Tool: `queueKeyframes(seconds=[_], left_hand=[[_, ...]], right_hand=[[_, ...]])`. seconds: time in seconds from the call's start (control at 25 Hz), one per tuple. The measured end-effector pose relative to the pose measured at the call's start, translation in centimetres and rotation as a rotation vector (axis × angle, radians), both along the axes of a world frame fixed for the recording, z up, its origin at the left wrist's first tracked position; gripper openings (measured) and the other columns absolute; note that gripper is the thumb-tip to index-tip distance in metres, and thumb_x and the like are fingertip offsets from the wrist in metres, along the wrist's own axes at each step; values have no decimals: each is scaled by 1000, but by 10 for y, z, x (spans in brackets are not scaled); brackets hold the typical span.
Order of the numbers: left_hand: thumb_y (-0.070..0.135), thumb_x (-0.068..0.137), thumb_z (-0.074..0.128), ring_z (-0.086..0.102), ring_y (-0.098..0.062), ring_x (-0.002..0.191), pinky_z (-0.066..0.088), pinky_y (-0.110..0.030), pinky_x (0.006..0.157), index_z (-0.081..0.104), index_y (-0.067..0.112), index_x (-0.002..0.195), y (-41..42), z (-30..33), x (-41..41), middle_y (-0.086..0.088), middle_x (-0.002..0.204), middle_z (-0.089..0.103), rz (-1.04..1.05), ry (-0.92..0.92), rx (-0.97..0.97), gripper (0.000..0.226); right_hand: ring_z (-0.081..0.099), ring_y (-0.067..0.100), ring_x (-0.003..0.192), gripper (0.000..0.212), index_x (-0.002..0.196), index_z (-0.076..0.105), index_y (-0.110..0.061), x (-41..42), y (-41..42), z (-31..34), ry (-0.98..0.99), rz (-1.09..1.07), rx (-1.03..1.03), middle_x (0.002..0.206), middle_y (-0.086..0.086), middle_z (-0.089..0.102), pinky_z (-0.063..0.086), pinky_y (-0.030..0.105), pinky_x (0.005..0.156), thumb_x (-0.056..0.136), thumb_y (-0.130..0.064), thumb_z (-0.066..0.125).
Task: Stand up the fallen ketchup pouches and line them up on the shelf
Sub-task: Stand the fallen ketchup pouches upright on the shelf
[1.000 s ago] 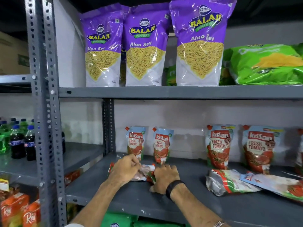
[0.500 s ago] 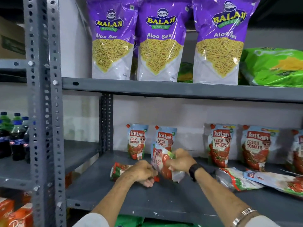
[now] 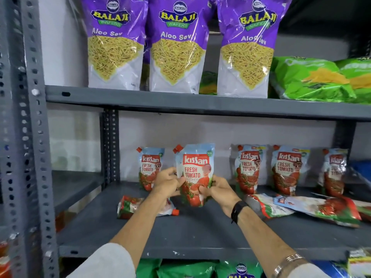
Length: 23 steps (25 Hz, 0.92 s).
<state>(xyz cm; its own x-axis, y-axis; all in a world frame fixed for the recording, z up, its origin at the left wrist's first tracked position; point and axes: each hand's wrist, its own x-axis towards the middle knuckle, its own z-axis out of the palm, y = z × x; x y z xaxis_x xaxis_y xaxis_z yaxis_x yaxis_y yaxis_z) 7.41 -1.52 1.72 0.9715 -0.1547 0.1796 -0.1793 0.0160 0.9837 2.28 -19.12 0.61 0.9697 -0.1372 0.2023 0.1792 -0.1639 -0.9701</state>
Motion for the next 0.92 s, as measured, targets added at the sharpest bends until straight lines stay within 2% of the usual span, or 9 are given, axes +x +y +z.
queueKeyframes(seconds=[0.08, 0.16, 0.32, 0.44, 0.56, 0.68, 0.8, 0.84, 0.92], left_hand=[[1, 93, 66, 73, -19, 99, 63, -26, 63, 69, 25, 86, -4, -6, 3, 4, 97, 76, 36, -25, 33, 26], [-4, 93, 62, 74, -21, 96, 61, -26, 61, 69, 21, 79, -7, -14, 7, 3, 90, 75, 100, -54, 61, 30], [-11, 87, 59, 75, -34, 92, 66, -46, 77, 71, 13, 75, -11, -26, 19, -15, 90, 78, 172, -93, 124, 30], [-10, 86, 60, 75, -34, 92, 63, -53, 83, 72, 15, 75, -11, -28, 27, -15, 91, 78, 212, -104, 138, 29], [-9, 87, 62, 74, -29, 95, 63, -48, 87, 72, 13, 79, -8, -30, 35, -11, 94, 77, 224, -107, 158, 26], [-7, 88, 64, 74, -25, 99, 62, -41, 88, 72, 16, 83, -3, -28, 38, -8, 98, 77, 185, -82, 151, 24], [-3, 88, 68, 72, -14, 93, 59, -26, 76, 72, 11, 101, 3, -25, 36, 2, 94, 75, 130, -89, 207, 20], [-1, 87, 69, 69, -9, 91, 55, -21, 73, 71, 10, 106, 7, -23, 35, 6, 93, 72, 122, -115, 262, 22], [2, 88, 68, 65, -8, 92, 53, -22, 80, 71, 12, 110, 21, -19, 32, 7, 97, 69, 147, -230, 487, 24]], right_hand=[[68, 26, 114, 39, 121, 66, -9, 5, -4, -9, 21, -43, -17, 119, 8, 74, 54, 51, 101, 87, 9, 67], [68, 26, 114, 39, 117, 67, -12, 10, -6, -20, 53, -64, -33, 119, 9, 74, 53, 52, 102, 86, 12, 65], [69, 23, 111, 41, 113, 68, -16, 22, -9, -44, 84, -54, -1, 112, 2, 75, 56, 47, 98, 85, 14, 64], [68, 21, 111, 40, 114, 66, -16, 31, -4, -48, 74, -60, 20, 105, -5, 74, 56, 46, 98, 87, 13, 63], [65, 22, 116, 42, 115, 65, -20, 39, 3, -48, 79, -59, 21, 117, 2, 72, 52, 51, 103, 87, 12, 62], [62, 21, 119, 46, 123, 62, -20, 43, 2, -46, 86, -32, 20, 123, 1, 70, 49, 50, 106, 89, 11, 61], [61, 22, 119, 55, 125, 58, -18, 38, -3, -46, 110, 27, 39, 123, 2, 68, 50, 47, 105, 83, 17, 57], [61, 23, 119, 59, 129, 54, -14, 35, -5, -45, 119, 21, 32, 125, 4, 67, 52, 47, 103, 79, 18, 57], [61, 19, 108, 63, 131, 49, -11, 27, -8, -42, 106, -59, 21, 122, 5, 63, 57, 37, 87, 76, 17, 60]])
